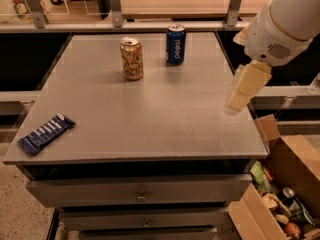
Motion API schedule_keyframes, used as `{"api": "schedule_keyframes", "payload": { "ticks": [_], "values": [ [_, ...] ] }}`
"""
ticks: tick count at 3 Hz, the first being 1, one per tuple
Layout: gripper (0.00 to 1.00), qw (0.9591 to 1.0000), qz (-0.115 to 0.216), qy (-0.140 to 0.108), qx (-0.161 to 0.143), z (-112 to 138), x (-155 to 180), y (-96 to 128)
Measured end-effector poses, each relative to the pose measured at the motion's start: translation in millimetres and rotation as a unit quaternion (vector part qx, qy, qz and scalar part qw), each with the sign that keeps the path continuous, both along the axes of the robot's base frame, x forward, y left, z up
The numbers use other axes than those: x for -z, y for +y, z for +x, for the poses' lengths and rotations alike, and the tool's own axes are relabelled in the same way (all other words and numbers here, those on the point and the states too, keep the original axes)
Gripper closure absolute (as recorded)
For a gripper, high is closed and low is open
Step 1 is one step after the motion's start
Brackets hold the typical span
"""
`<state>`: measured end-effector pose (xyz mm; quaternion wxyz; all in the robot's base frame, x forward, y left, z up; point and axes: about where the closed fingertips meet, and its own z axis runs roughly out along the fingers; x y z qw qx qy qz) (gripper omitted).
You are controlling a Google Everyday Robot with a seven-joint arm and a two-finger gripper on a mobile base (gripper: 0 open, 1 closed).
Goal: Knock orange can over
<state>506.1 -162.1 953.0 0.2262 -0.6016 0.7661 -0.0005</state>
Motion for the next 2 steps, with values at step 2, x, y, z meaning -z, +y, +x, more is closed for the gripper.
{"api": "schedule_keyframes", "payload": {
  "ticks": [2],
  "values": [
    [0.0, 0.9975, 0.07, 0.001, 0.011, 56, 27, 55]
  ]
}}
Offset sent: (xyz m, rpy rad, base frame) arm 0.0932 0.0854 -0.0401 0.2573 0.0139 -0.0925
